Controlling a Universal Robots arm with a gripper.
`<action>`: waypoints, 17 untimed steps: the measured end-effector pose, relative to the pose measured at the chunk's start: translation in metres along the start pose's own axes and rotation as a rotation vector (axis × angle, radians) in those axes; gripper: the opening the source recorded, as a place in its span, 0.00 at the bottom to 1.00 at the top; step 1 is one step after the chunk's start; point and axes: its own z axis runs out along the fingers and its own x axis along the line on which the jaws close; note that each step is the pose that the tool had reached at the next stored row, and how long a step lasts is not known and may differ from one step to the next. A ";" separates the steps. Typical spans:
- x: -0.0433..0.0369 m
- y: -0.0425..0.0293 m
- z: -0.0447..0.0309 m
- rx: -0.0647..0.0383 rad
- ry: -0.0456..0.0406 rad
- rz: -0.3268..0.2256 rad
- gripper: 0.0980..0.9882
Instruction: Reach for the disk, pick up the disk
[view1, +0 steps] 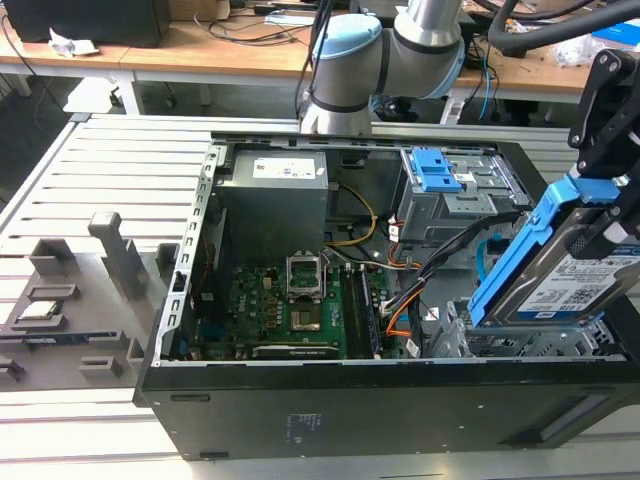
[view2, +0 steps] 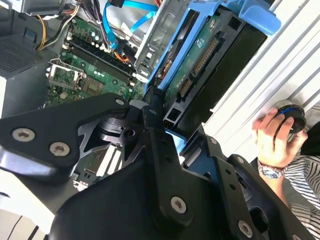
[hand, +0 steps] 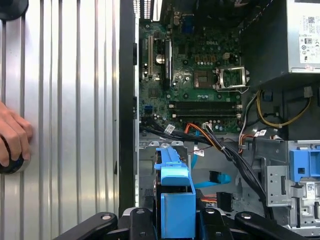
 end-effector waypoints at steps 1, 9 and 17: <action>-0.0032 -0.0002 0.0022 0.000 0.0001 -0.001 0.30; -0.0123 -0.0046 0.0116 -0.003 0.0006 -0.003 0.30; -0.0140 -0.0046 0.0119 -0.003 0.0006 -0.003 0.30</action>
